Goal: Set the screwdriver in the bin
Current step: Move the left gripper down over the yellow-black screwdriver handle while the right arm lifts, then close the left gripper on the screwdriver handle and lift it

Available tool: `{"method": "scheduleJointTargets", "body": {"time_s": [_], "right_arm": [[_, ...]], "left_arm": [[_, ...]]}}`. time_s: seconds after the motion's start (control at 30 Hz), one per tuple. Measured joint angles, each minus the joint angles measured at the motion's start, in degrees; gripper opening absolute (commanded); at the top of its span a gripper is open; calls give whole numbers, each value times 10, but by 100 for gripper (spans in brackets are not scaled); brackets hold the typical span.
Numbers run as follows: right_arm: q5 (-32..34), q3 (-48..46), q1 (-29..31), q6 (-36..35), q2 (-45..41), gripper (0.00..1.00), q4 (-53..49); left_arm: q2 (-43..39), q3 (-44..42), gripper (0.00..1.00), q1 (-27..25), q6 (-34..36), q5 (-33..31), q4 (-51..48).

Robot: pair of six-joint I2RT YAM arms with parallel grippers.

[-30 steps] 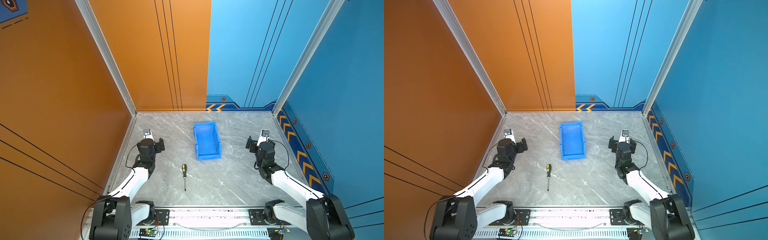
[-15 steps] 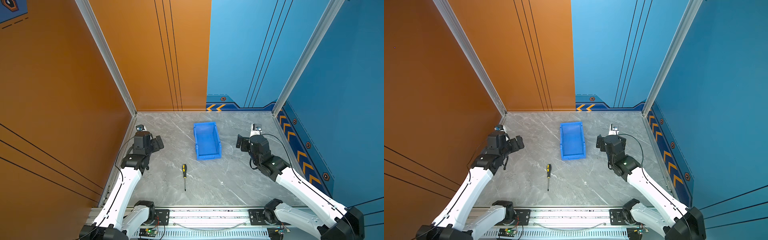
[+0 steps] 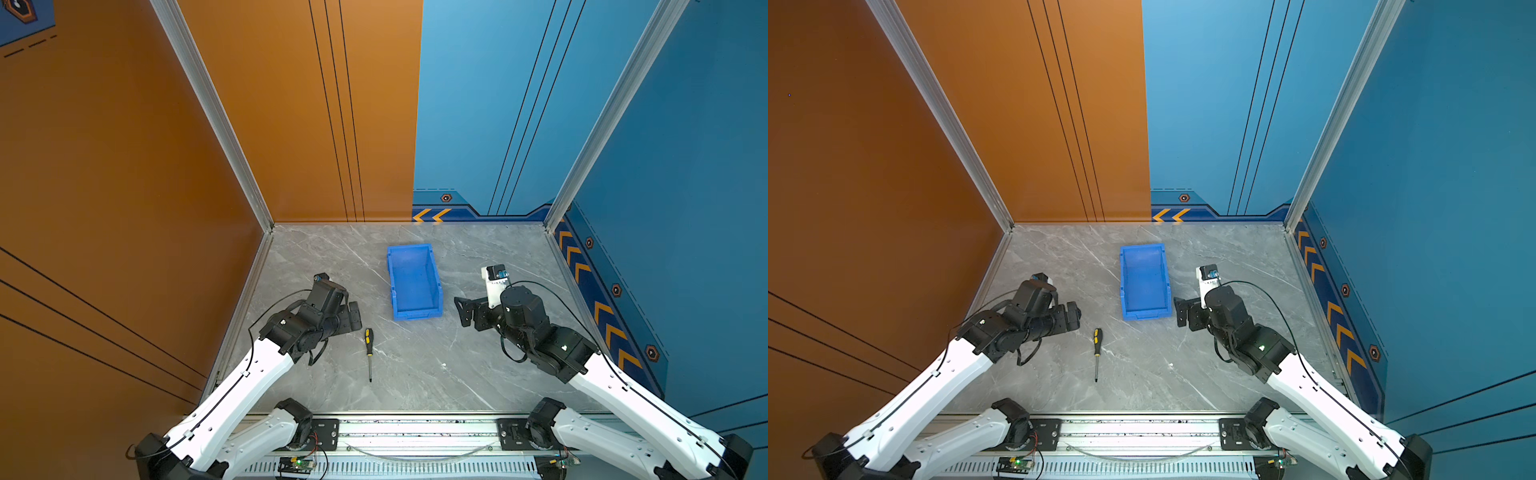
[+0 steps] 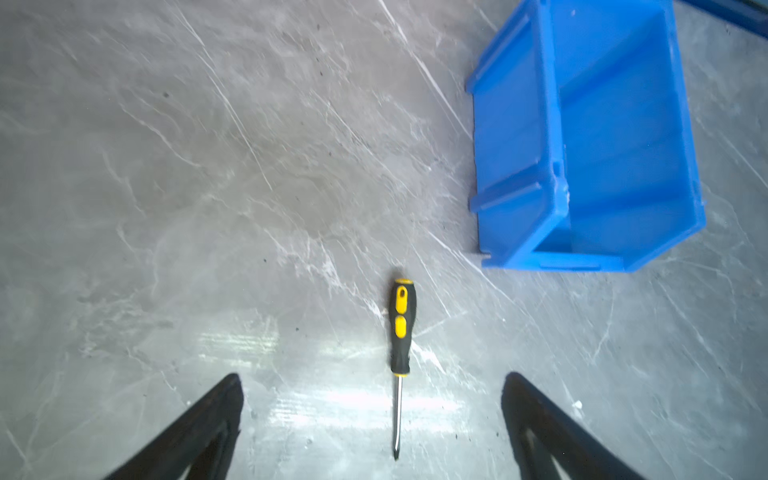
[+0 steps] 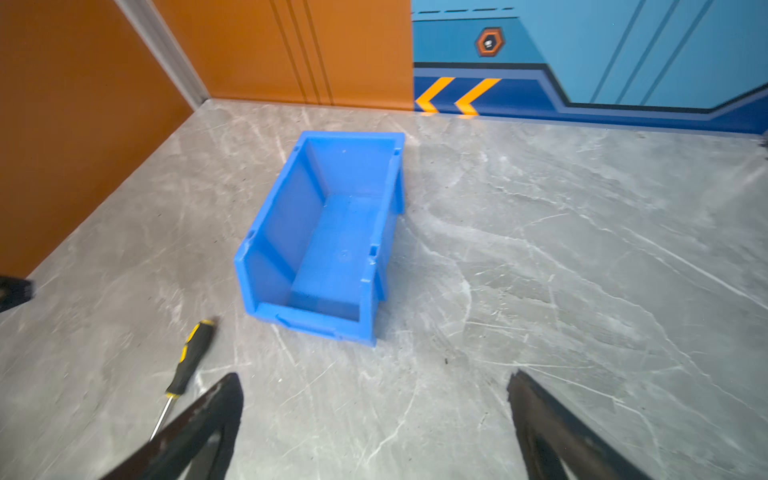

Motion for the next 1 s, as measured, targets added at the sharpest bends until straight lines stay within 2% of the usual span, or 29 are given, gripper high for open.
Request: {"method": "scheduleJointTargets", "body": {"time_s": [0.13,0.23,0.47,0.67,0.7,1.0], "right_arm": [[-56,-38,31,-24,-33,100,2],[-85,-61,50,-38,-48,100,7],[-115,-88,68,-42,-67,100,32],[-115,-97,80,-41,-71,100,49],[-115,-98,82,-41,-71,100,50],[-115,-98,83,-42,-52,100,69]], "left_arm": [[49,-11,98,-55,-41,0,-9],[86,-23,99,-73,-64,0,5],[157,-50,94,-75,-97,0,52],[240,-45,87,-75,-92,0,82],[254,-42,82,-75,-90,0,86],[347,-7,64,-71,-67,0,114]]}}
